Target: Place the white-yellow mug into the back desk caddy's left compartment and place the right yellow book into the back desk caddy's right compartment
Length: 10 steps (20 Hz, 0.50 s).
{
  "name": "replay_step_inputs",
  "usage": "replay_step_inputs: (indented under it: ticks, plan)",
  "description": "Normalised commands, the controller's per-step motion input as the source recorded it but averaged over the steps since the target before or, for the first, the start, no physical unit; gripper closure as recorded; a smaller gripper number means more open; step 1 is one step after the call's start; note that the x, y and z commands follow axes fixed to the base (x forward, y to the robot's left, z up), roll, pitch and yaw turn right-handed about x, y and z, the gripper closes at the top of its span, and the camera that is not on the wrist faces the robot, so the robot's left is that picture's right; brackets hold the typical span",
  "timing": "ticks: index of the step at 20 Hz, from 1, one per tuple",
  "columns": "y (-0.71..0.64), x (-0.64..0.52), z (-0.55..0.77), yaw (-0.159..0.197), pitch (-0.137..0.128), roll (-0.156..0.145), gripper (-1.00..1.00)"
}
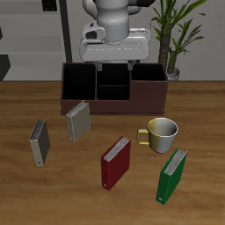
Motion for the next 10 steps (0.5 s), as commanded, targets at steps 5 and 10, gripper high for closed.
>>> replay_step_inputs:
  ticks: [5, 10]
  plan:
    - [0.46, -0.05, -0.20, 0.012, 0.000, 0.019, -1.00]
    - [0.49, -0.04, -0.23, -0.037, 0.019, 0.038, -1.00]
